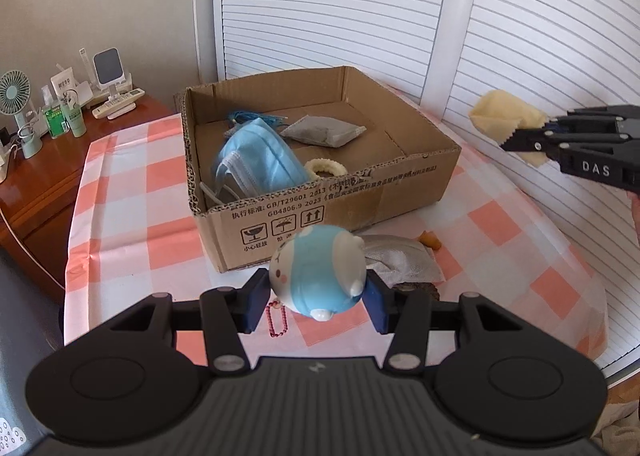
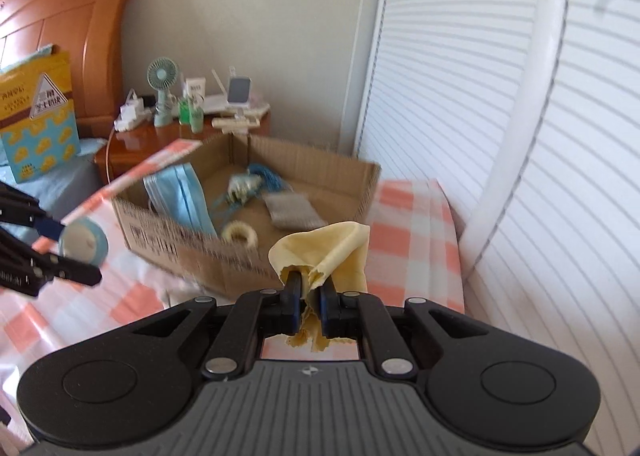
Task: Organize soft objects
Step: 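Lower the yellow cloth into the box and open the right gripper, then carry the blue plush toy over the box and open the left gripper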
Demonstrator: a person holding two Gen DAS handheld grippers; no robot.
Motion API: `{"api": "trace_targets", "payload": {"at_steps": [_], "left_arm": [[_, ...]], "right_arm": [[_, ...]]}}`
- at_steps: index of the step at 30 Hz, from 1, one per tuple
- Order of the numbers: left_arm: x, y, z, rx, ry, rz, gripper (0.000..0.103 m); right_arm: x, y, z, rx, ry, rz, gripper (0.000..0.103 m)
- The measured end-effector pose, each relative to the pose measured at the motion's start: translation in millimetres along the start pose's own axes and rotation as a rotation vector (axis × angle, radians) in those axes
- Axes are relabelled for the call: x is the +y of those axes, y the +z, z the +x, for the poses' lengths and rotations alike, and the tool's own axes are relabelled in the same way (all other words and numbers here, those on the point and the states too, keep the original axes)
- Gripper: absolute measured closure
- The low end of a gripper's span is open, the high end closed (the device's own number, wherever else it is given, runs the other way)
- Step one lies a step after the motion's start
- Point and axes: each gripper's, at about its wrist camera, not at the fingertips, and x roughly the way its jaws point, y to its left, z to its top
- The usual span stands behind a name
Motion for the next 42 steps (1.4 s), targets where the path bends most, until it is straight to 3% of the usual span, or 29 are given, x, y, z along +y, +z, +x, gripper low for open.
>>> {"api": "trace_targets", "payload": {"at_steps": [8,10,12,14,16,24,31,42], "left_arm": [[9,3,-6,-0.022,0.024,-0.016,0.054],[12,4,-7,-0.023,0.032,-0.022,0.054],[15,5,-7,-0.022,0.041,-0.026,0.054],[16,7,-6,-0.021,0.044,-0.026,0.054],[17,10,-6,-0.021,0.043,-0.023,0.054],[12,31,-4,-0.024,0.016,-0.005,0.054],[-3,63,0,-0.039,0.006,0.073,0.054],[-24,148,54,-0.055,-0.010,0.140,0.054]], "right_arm": [[15,57,37,-0.063,0.050,-0.044,0.090],[17,64,51,-0.051,0.053,-0.042,0.073],[17,64,62,-0.041,0.060,-0.031,0.033],[17,60,69,-0.022,0.063,-0.011,0.012],[17,54,67,-0.029,0.070,0.011,0.003],[18,35,49,0.021,0.063,0.044,0.000],[24,17,37,0.077,0.032,0.054,0.000],[19,0,26,0.094,-0.020,0.133,0.000]]}}
